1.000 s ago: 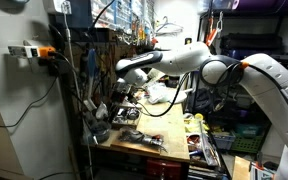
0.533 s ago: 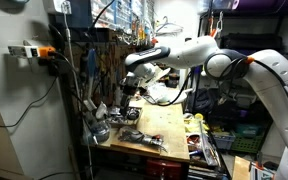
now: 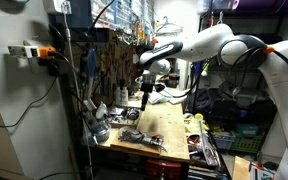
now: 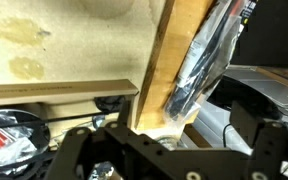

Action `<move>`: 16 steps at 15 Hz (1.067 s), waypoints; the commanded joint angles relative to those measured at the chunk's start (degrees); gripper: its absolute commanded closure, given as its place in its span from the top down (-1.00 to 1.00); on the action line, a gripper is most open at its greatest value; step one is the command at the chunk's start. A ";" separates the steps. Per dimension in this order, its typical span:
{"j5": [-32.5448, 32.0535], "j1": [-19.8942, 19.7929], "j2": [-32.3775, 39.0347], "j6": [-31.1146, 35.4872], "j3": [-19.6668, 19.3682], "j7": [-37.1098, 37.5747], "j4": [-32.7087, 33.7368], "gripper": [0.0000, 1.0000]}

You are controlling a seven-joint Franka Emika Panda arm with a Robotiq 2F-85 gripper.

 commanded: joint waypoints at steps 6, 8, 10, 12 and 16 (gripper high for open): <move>-2.47 1.24 -22.22 11.05 -6.76 5.42 -23.17 1.00; -5.70 2.45 -26.59 12.21 -7.69 10.48 -26.28 1.00; -10.11 3.64 -30.80 12.66 -8.23 16.92 -29.17 1.00; -15.37 4.62 -34.30 9.38 -8.30 24.39 -30.89 1.00; -24.53 5.86 -42.19 4.15 -7.97 38.00 -35.97 1.00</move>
